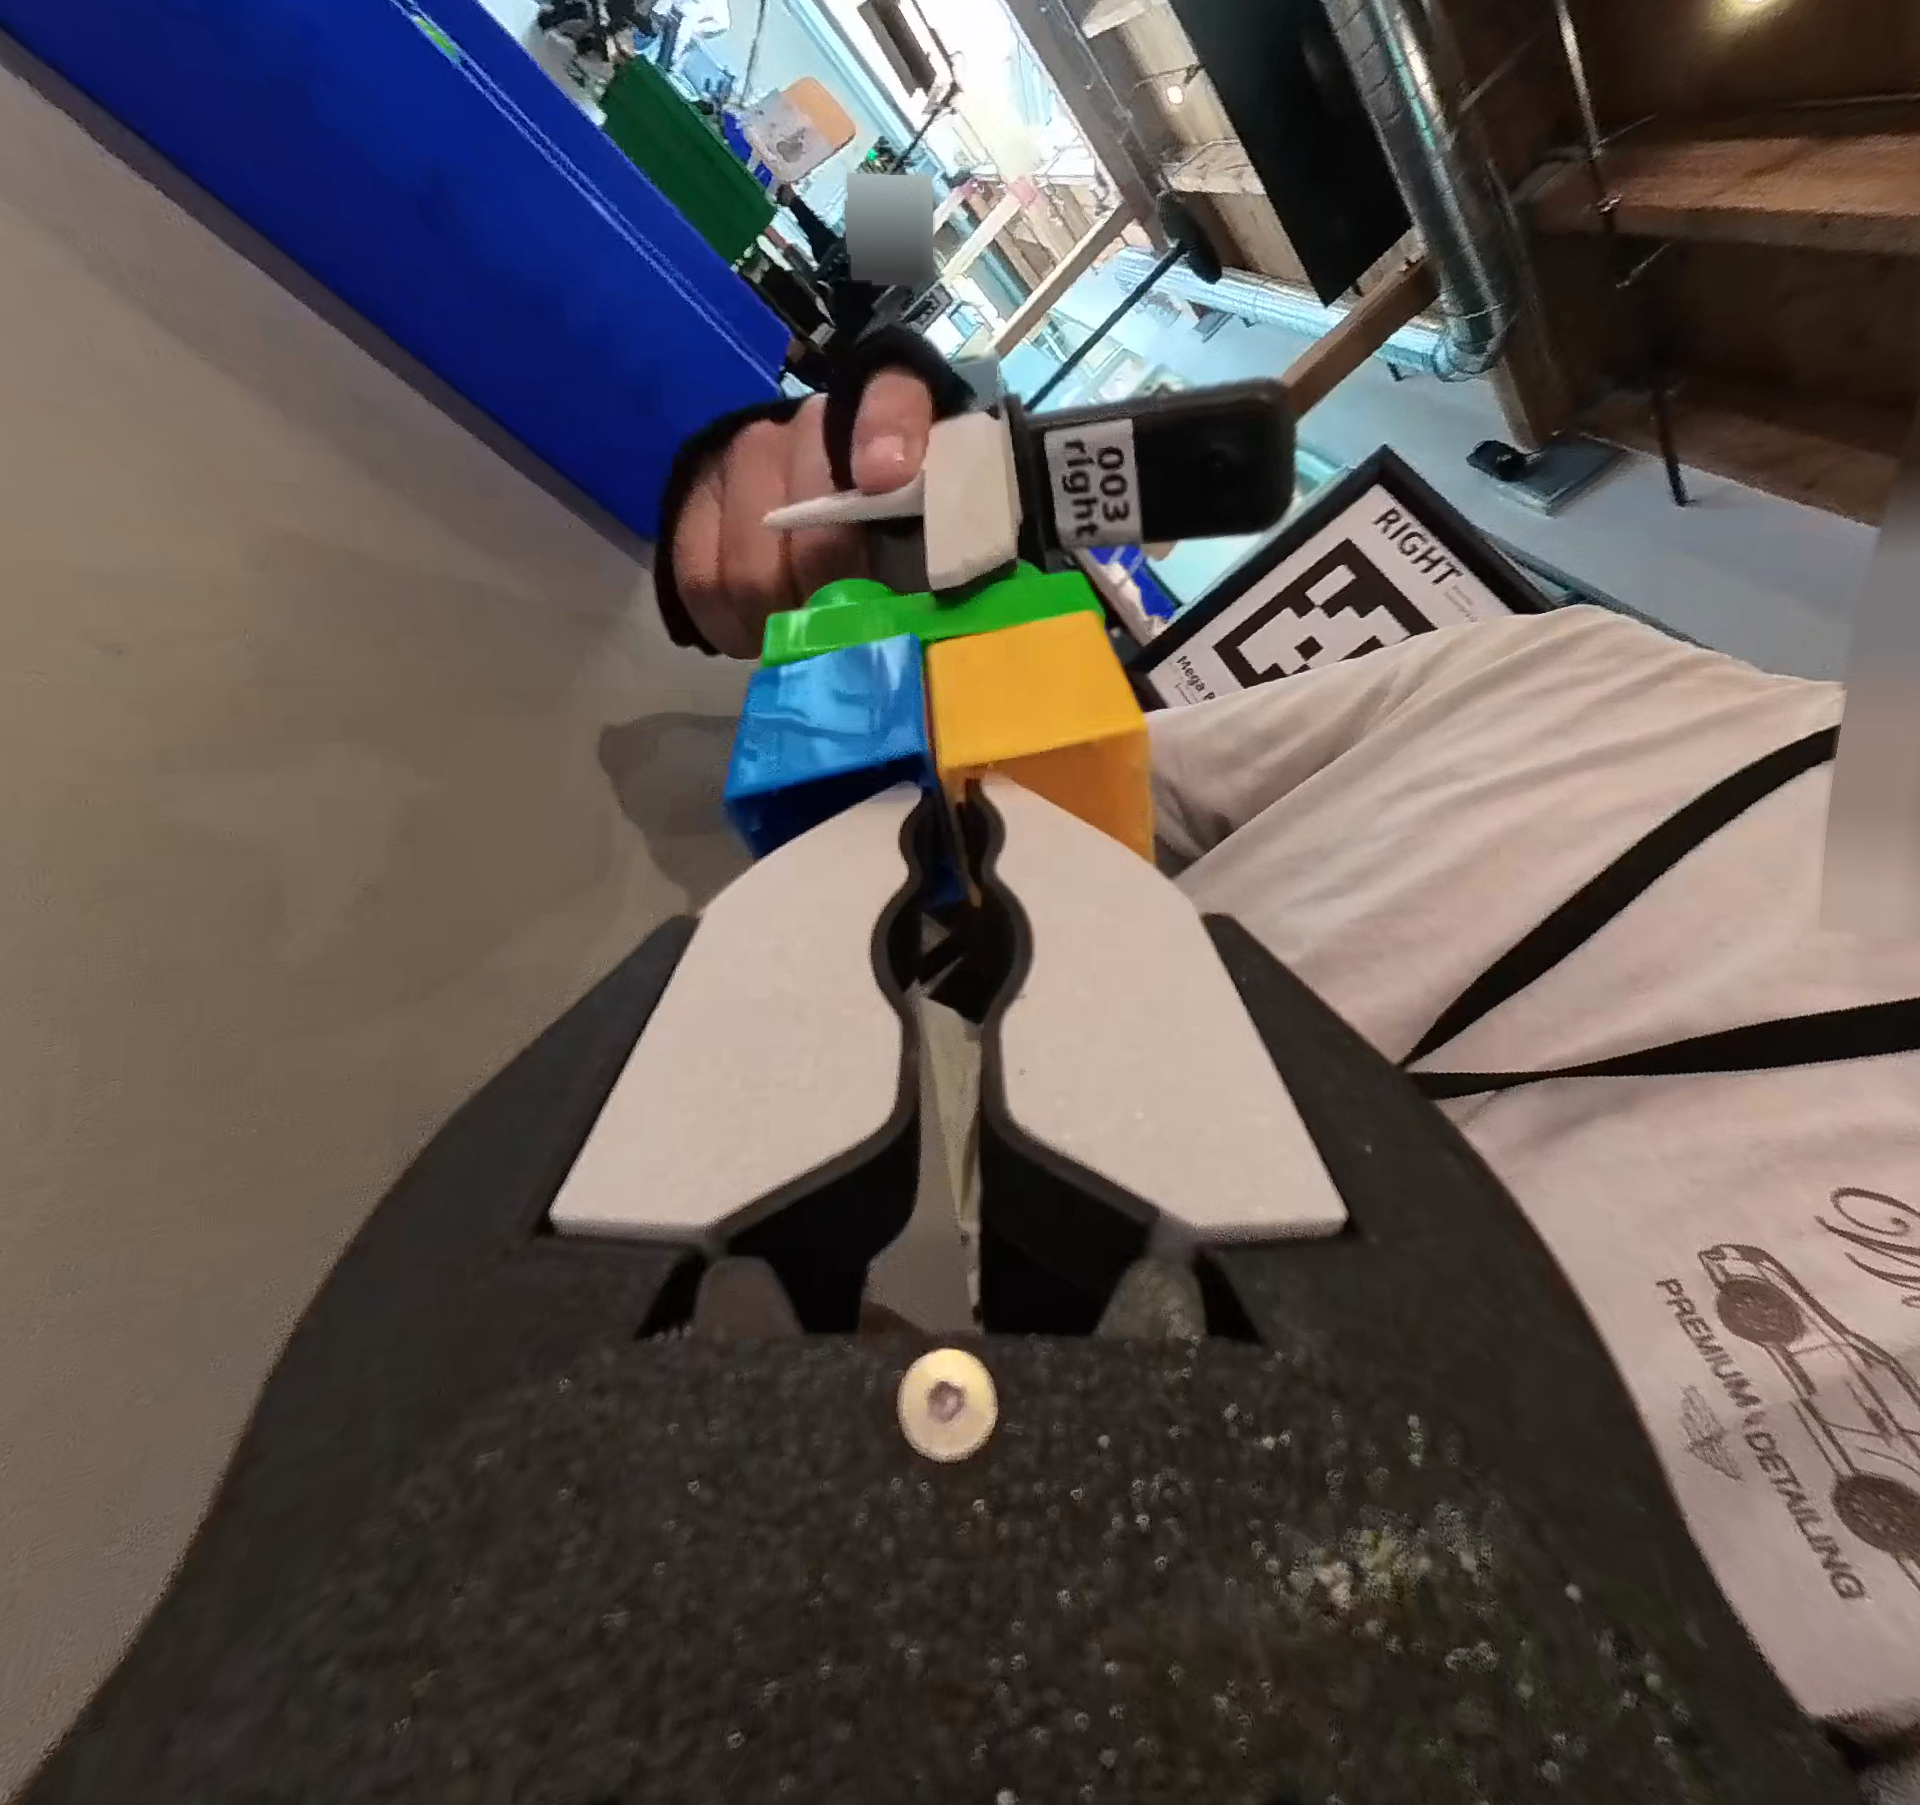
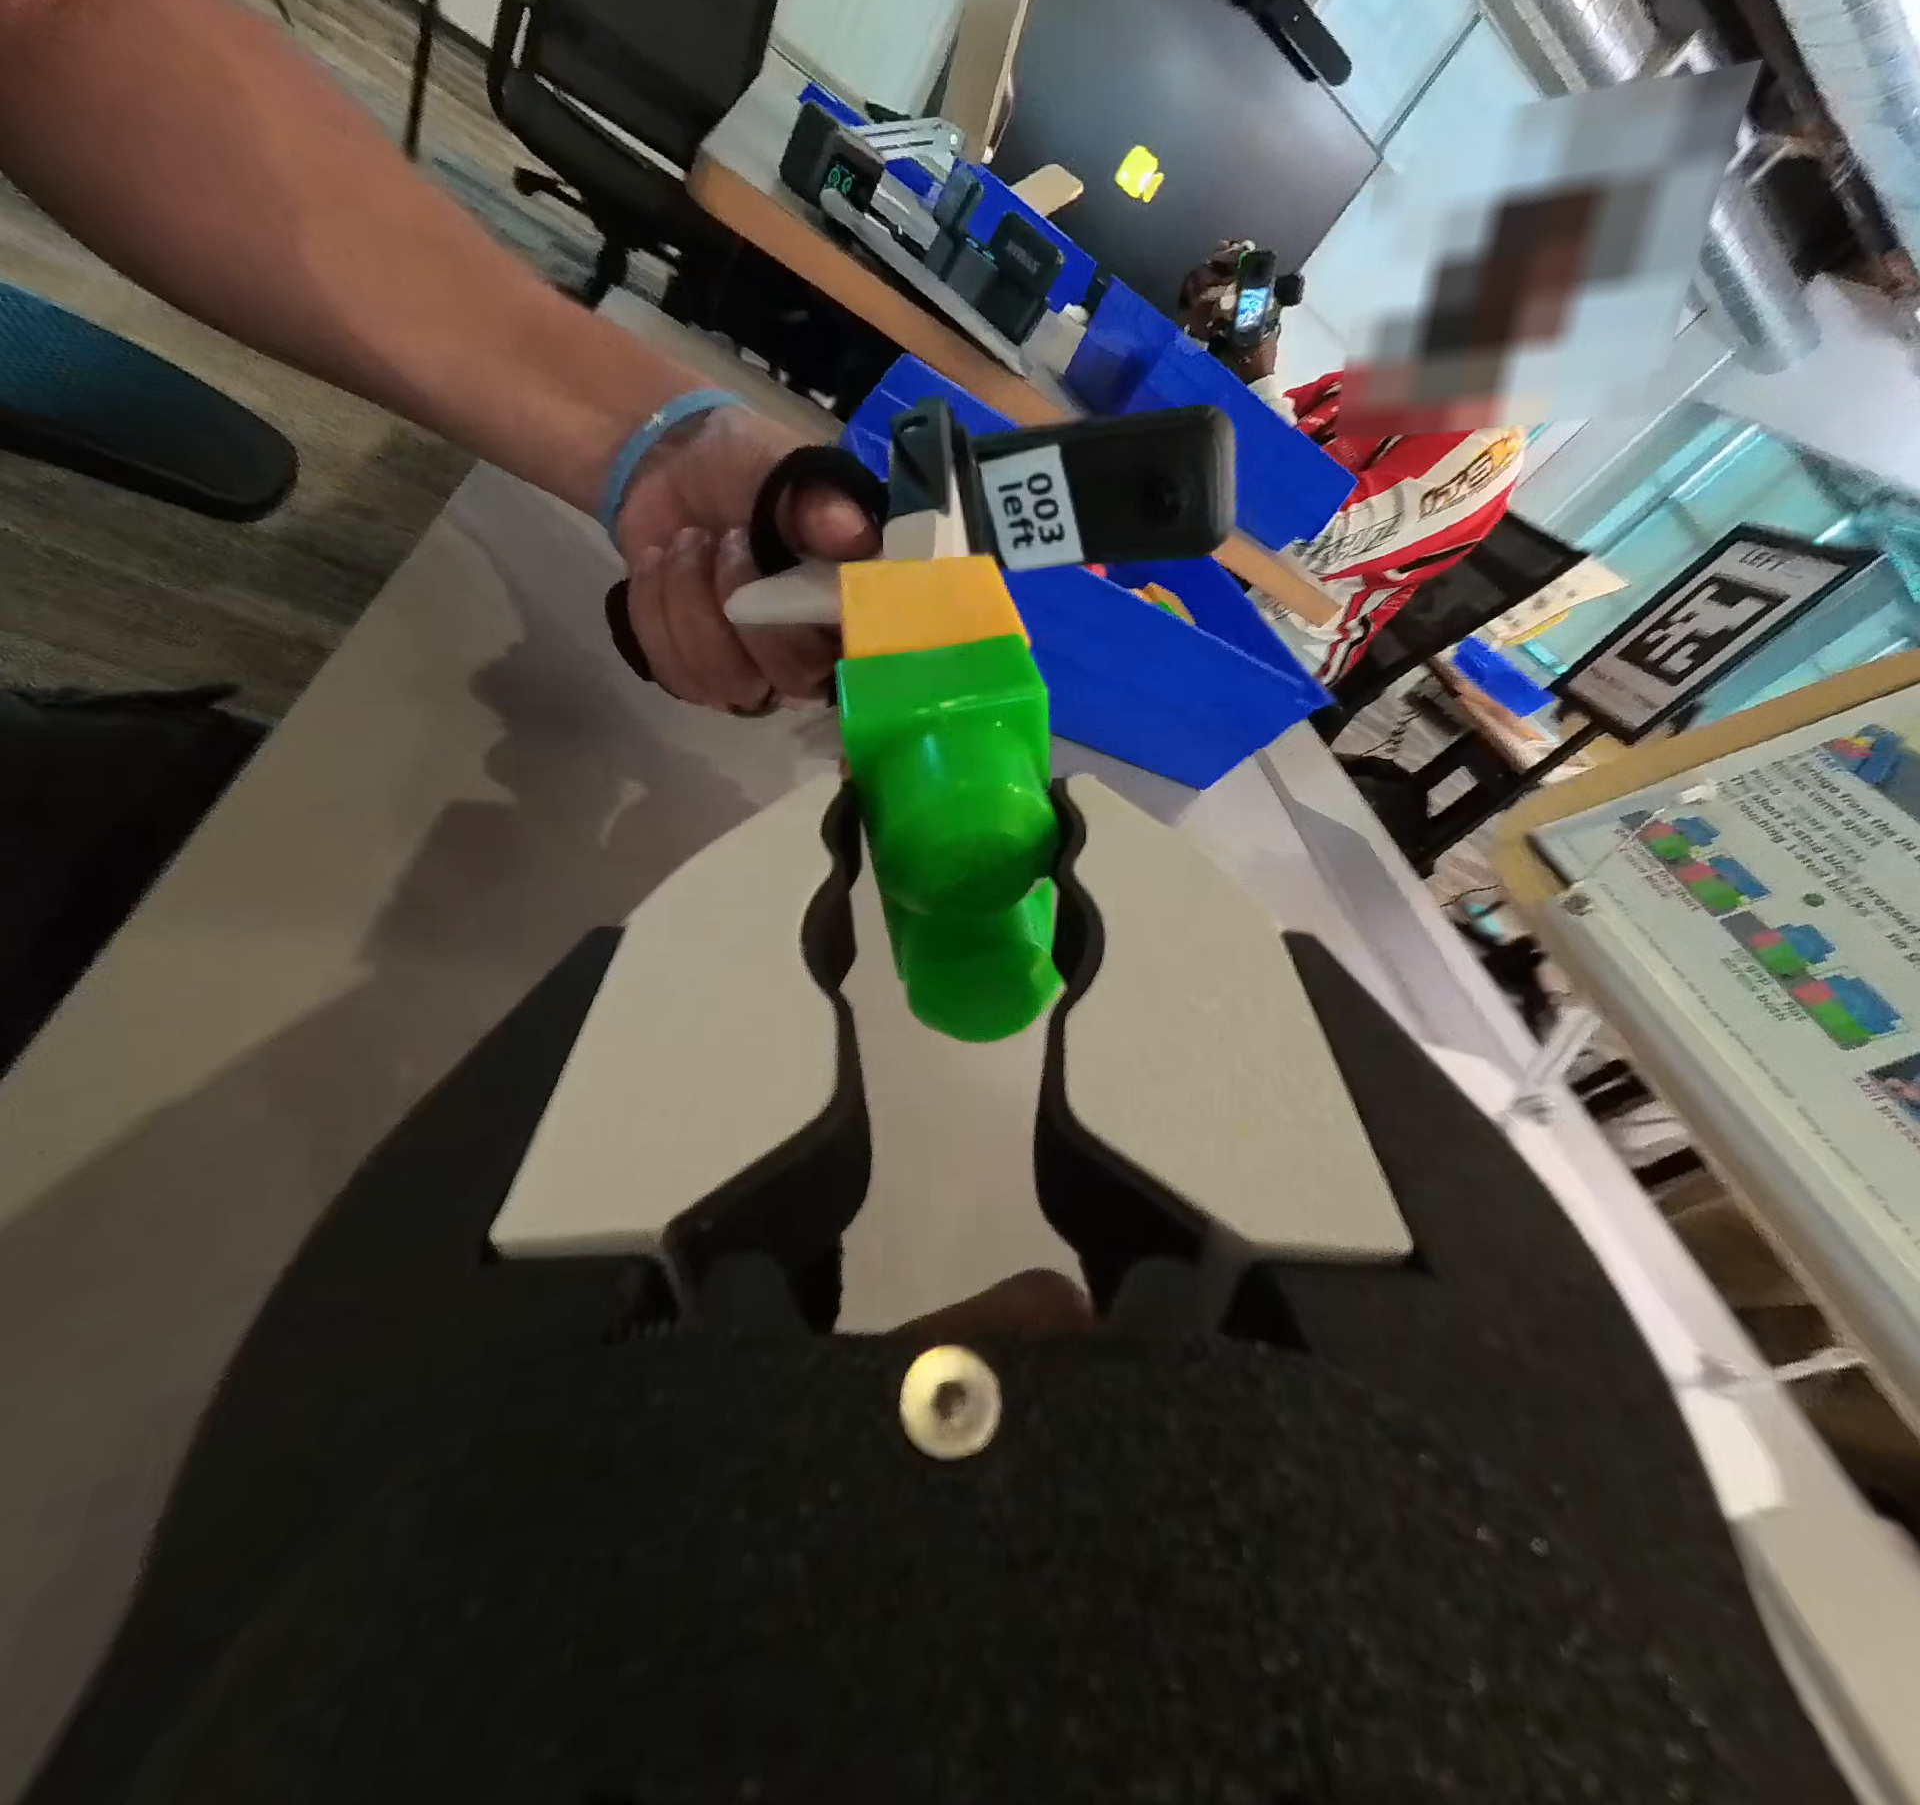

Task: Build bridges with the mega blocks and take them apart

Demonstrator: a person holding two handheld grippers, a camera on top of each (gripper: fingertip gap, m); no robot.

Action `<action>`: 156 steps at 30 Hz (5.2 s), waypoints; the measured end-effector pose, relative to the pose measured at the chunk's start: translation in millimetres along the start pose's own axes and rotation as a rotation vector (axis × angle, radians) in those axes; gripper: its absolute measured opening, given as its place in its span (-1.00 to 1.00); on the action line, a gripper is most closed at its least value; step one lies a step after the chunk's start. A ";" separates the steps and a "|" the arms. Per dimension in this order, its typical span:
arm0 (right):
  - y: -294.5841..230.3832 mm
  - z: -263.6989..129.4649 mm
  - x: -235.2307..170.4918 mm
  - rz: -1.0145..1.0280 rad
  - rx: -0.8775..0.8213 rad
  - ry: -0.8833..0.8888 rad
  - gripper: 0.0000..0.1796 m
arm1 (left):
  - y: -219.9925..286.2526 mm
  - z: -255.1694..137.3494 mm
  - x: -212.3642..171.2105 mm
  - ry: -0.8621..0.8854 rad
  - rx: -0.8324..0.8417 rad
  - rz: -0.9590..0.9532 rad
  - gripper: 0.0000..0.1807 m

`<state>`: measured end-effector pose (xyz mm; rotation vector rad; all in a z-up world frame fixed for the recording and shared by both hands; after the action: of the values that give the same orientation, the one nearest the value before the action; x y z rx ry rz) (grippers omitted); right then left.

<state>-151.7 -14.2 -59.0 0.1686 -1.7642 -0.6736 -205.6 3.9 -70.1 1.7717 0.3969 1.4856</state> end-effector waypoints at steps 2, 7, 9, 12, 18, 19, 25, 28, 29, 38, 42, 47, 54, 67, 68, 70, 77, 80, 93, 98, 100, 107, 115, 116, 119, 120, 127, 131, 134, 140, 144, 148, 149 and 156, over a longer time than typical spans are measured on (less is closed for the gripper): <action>3.8 0.1 1.4 0.092 0.018 0.030 -0.62 | 2.5 -0.8 3.4 0.010 -0.018 0.000 -0.93; 20.8 -1.0 -7.2 0.373 0.060 0.121 -0.62 | -1.1 -9.4 20.3 0.061 0.042 0.038 -0.79; 28.0 -3.4 -14.0 0.454 0.063 0.127 -0.62 | -3.0 -20.1 29.1 0.103 0.067 0.069 -0.69; 35.5 -6.4 -28.2 0.577 0.080 0.115 -0.62 | -7.2 -31.3 34.0 0.098 0.193 0.215 -0.54; 33.2 -2.9 -37.6 0.726 0.149 0.133 -0.62 | -18.6 -20.4 35.6 -0.052 0.565 0.682 -0.48; 32.7 -1.5 -36.4 0.734 0.152 0.136 -0.62 | -19.4 -15.3 33.7 -0.075 0.568 0.704 -0.49; 27.7 1.1 -36.3 0.757 0.176 0.125 -0.62 | -18.5 1.2 28.5 -0.100 0.524 0.741 -0.57; 22.5 -0.2 -35.0 0.772 0.215 0.130 -0.63 | -15.4 2.9 26.8 -0.102 0.467 0.724 -0.59; 19.5 0.7 -36.3 0.778 0.229 0.123 -0.63 | -14.7 3.3 26.1 -0.105 0.449 0.722 -0.60; 20.2 -2.5 -29.8 0.864 0.262 0.230 -0.63 | -4.6 9.9 35.2 -0.043 0.335 0.679 -0.61; 19.4 -4.6 -30.7 0.864 0.261 0.229 -0.63 | -4.9 12.0 34.3 -0.025 0.324 0.663 -0.61; 24.7 -1.0 -22.1 0.903 0.235 0.312 -0.61 | 5.1 7.9 43.8 0.086 0.257 0.627 -0.62; 22.2 8.7 -22.5 1.000 0.274 0.352 -0.35 | 19.4 -1.8 58.7 0.227 0.191 0.579 -0.62; 27.6 11.8 -25.8 0.969 0.224 0.300 -0.59 | -4.5 -5.4 44.9 0.102 0.349 0.593 -0.55; 30.1 9.9 -26.5 0.975 0.215 0.305 -0.60 | -7.4 -8.0 42.2 0.077 0.373 0.590 -0.51; 36.0 6.9 -27.7 0.979 0.186 0.312 -0.60 | -10.2 -10.6 36.8 0.044 0.385 0.563 -0.48; 32.7 10.0 -24.7 0.920 0.178 0.279 -0.59 | -18.0 -2.5 26.5 -0.002 0.403 0.548 -0.56; 29.9 10.3 -25.2 0.918 0.193 0.265 -0.59 | -16.9 -1.3 25.8 -0.013 0.391 0.557 -0.59; 29.6 9.8 -25.2 0.988 0.222 0.289 -0.59 | -16.7 -0.5 28.8 0.033 0.332 0.562 -0.61; 32.4 9.2 -28.1 1.014 0.205 0.307 -0.50 | -13.8 -6.4 37.4 0.137 0.249 0.461 -0.62; 31.7 8.7 -28.0 1.033 0.225 0.322 -0.52 | -12.7 -9.9 41.1 0.178 0.212 0.415 -0.62; 31.6 9.5 -26.8 0.993 0.225 0.305 -0.62 | -18.4 -8.0 35.3 0.163 0.242 0.426 -0.62; 30.5 6.8 -31.7 0.993 0.211 0.262 -0.63 | -23.2 -3.4 33.3 0.174 0.250 0.423 -0.62; 30.2 6.2 -32.2 0.989 0.210 0.259 -0.62 | -23.4 -2.9 33.0 0.174 0.254 0.426 -0.62; 30.2 5.6 -32.7 1.001 0.216 0.263 -0.63 | -23.7 -1.9 32.5 0.179 0.254 0.425 -0.62; 29.3 6.0 -33.3 0.999 0.217 0.256 -0.62 | -23.8 -2.0 32.2 0.177 0.254 0.426 -0.62; 26.2 6.7 -31.0 1.009 0.242 0.272 -0.62 | -18.4 -1.4 34.1 0.181 0.244 0.442 -0.62; 29.9 10.4 -26.7 0.998 0.221 0.284 -0.62 | -17.2 -6.3 37.0 0.176 0.269 0.468 -0.61; 34.7 10.1 -27.4 0.988 0.203 0.270 -0.62 | -23.5 -11.3 36.3 0.181 0.378 0.483 -0.53; 49.3 -5.3 -45.6 1.002 0.007 0.214 -0.62 | -43.4 -44.0 45.0 0.269 0.839 0.543 -0.34; 54.6 -20.2 -69.3 0.959 -0.241 0.071 -0.62 | -69.0 -95.8 35.7 0.321 1.482 0.635 -0.43; 50.7 -29.6 -86.4 0.950 -0.379 -0.044 -0.62 | -74.6 -92.8 29.3 0.322 1.506 0.605 -0.40; 52.5 -34.1 -86.4 0.943 -0.419 -0.066 -0.62 | -76.1 -91.5 28.5 0.329 1.486 0.585 -0.40; 123.7 -183.8 -45.0 0.896 -0.798 -0.280 -0.62 | -73.0 -87.8 26.1 0.336 1.448 0.604 -0.42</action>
<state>60.0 43.0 -4.3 -1.2310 -1.4730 -0.6766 -263.4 100.3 -103.1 2.8772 1.4907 2.1458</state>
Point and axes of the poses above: each gripper's, where its closed fingertips meet, z out along the fingers, x out of its top, y = z × x across the jaws, the point moved 2 cm from there along -z, back along the fingers, and after that the axes turned 5 degrees about x, right-handed, at the moved point
